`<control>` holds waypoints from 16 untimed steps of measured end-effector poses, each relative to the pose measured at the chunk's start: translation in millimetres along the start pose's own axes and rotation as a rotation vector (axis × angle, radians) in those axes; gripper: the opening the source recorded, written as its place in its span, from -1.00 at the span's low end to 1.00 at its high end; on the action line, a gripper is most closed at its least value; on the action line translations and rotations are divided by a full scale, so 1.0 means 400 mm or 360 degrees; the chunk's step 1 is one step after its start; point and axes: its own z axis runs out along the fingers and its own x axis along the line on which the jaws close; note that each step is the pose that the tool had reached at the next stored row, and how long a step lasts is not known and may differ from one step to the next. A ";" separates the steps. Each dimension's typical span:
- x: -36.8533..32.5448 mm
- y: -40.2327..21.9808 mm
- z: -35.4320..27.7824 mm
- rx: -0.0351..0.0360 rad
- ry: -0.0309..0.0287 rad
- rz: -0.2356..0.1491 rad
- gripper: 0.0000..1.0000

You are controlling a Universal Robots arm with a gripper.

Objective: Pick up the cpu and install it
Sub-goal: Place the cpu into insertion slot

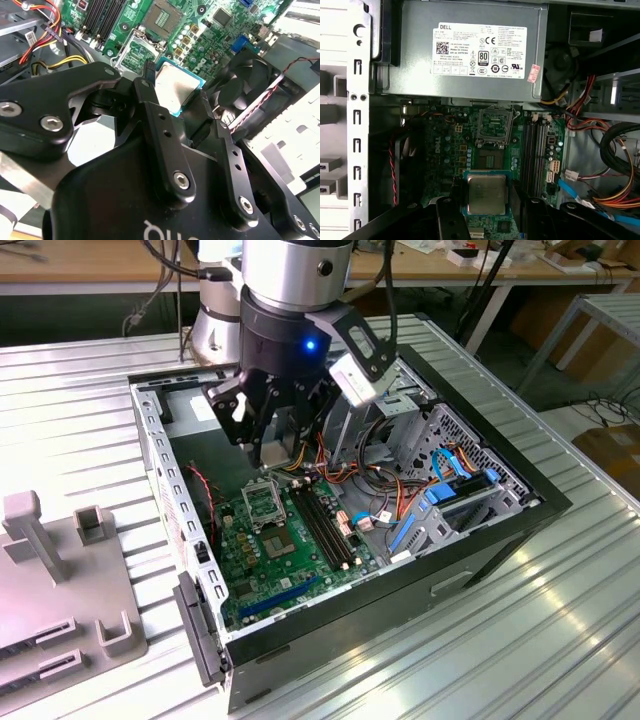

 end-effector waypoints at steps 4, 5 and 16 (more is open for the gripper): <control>0.000 0.000 0.007 0.0000 -0.00001 0.0000 -0.05; 0.000 0.000 0.009 0.0000 -0.00001 0.0000 -0.05; 0.002 -0.032 0.035 -0.0001 0.00000 0.0000 -0.05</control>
